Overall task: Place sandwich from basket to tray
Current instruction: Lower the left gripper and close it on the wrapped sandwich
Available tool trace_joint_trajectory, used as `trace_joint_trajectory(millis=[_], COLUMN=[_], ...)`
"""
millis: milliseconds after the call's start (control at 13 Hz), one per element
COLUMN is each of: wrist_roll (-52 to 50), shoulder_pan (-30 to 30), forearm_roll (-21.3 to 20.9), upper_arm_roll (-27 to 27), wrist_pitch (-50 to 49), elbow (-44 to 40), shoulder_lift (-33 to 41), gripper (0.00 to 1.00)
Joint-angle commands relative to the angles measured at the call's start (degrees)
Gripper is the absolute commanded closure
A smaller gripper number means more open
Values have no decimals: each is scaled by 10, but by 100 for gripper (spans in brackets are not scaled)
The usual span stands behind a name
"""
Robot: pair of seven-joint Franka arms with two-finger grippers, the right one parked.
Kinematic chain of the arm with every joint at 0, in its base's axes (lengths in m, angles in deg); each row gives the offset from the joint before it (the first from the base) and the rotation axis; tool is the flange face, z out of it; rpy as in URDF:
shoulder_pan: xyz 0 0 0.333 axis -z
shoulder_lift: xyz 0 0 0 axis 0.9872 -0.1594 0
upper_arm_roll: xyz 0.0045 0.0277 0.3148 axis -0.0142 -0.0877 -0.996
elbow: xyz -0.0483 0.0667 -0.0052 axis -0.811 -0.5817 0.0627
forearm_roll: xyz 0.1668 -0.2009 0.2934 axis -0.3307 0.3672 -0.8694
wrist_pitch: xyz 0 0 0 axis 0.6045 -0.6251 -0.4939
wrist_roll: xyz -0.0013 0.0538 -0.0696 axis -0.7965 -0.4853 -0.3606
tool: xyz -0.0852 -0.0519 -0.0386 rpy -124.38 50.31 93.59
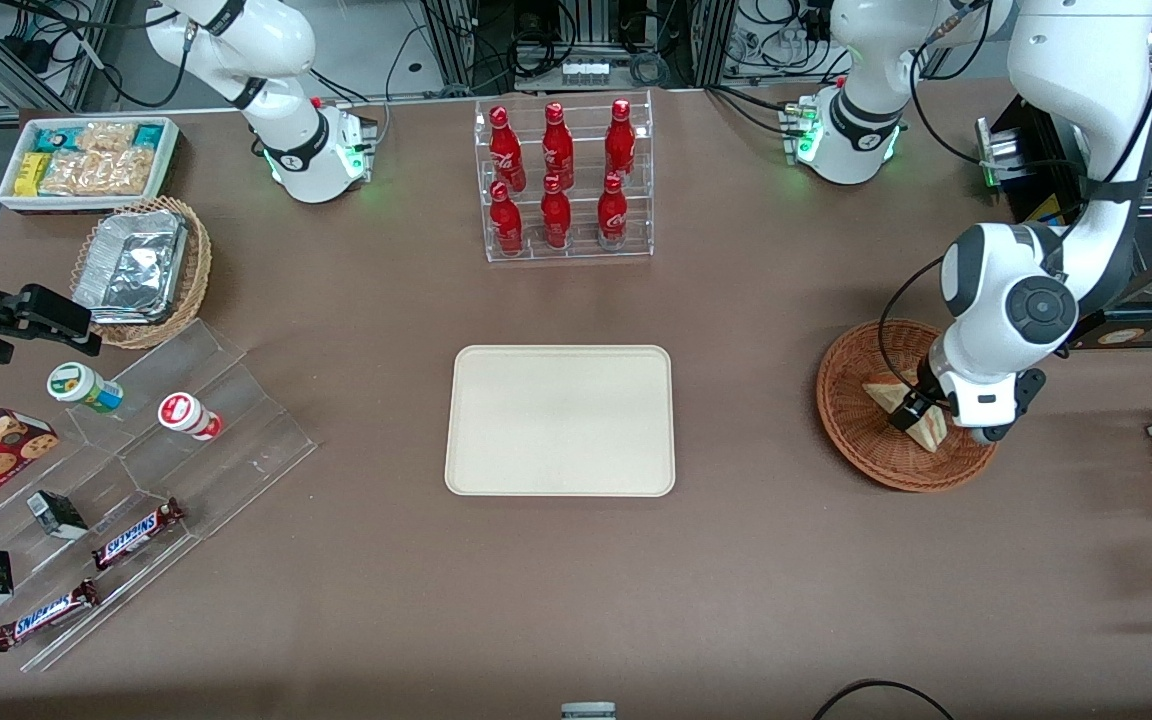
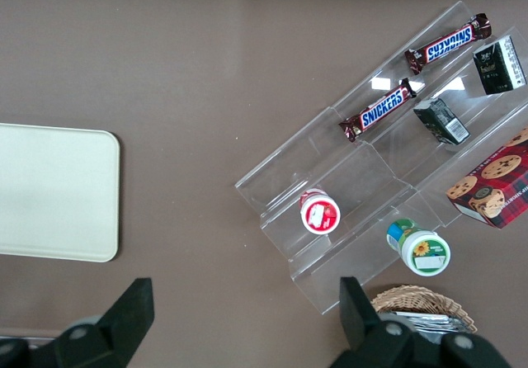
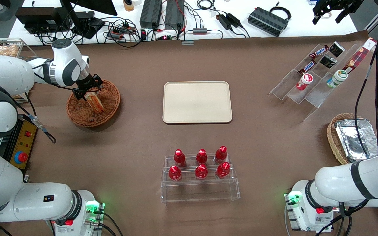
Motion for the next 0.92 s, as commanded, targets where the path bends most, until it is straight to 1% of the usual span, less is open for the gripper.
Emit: trace_joint_trajectory(millis=[0,77,154,231,308,385,462,615,692,846], wrist_roll=[-14,-17,-33,-45,-48,-50,-51,-40,-30,-11], shoulder_pan=[-4,-4,-2,1,3,5,14,16,20,44], forearm_roll=[-29,-29,-29,-29,-29,-29,-30,-33,-42,-43], upper_arm_roll=[-1,-1,-1,-1,-1,0,0,0,1,4], wrist_pitch=[12,12,12,12,7,0,-20,-62,-95,-177], elbow=[7,7,6,5,5,5,4,-8,-20,-65], shoulder_lift=[-9,-8,-7,-7,-5,0,8,26,36,53], gripper=[0,12,41,64,79,89,95,96,96,96])
